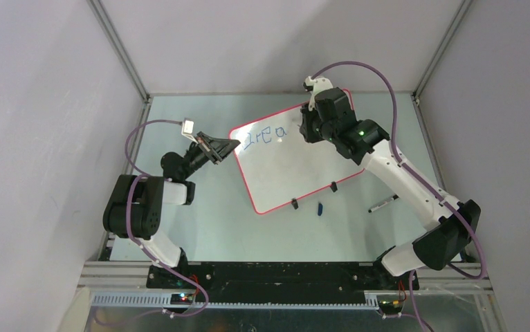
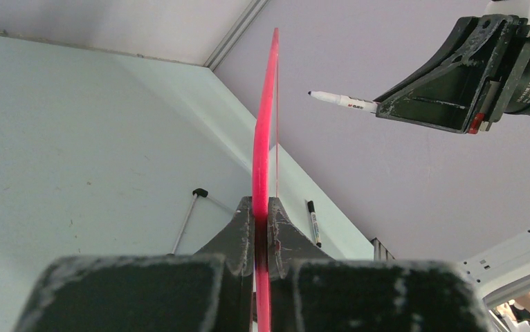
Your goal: Write a sentence on the whiteboard
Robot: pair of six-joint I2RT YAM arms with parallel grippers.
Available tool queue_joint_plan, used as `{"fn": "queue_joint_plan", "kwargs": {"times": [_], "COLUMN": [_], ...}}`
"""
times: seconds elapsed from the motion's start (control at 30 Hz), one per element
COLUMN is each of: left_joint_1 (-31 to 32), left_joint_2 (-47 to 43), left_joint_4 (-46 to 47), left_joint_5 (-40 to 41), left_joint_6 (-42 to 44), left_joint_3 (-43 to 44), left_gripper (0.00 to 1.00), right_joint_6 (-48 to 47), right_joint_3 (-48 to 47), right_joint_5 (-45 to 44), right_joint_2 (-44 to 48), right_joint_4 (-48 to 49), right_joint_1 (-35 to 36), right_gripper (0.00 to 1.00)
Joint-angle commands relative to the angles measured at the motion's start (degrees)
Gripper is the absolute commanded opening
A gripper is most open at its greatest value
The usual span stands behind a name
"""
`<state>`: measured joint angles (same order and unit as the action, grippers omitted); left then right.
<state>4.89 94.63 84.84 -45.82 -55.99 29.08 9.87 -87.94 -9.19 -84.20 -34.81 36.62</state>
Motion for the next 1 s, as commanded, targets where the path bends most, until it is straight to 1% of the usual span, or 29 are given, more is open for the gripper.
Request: {"fn": "queue_joint_plan", "kwargs": {"times": [0.0, 0.37, 0.97], "left_joint_1": [1.3, 1.2, 1.2], "left_joint_2": [0.1, 0.1, 0.0], "left_joint_4": [3.0, 3.0, 3.0], "left_joint_5": [-3.1, -3.0, -3.2], "left_joint_6": [2.1, 2.1, 2.2], "left_joint_3": [2.1, 2.0, 2.0], "left_gripper": [0.00, 0.00, 0.00], "right_joint_6": [-1.1, -1.5, -1.5], "right_joint_3": [-0.8, -3.7, -5.4], "right_joint_5": [1.6, 1.2, -0.1], "right_joint_2": [0.6, -2.9, -5.0], "right_joint_4": [1.8, -0.9, -1.2], "right_joint_1": [-0.1, 0.0, 0.0], "right_gripper": [0.00, 0.00, 0.00]}}
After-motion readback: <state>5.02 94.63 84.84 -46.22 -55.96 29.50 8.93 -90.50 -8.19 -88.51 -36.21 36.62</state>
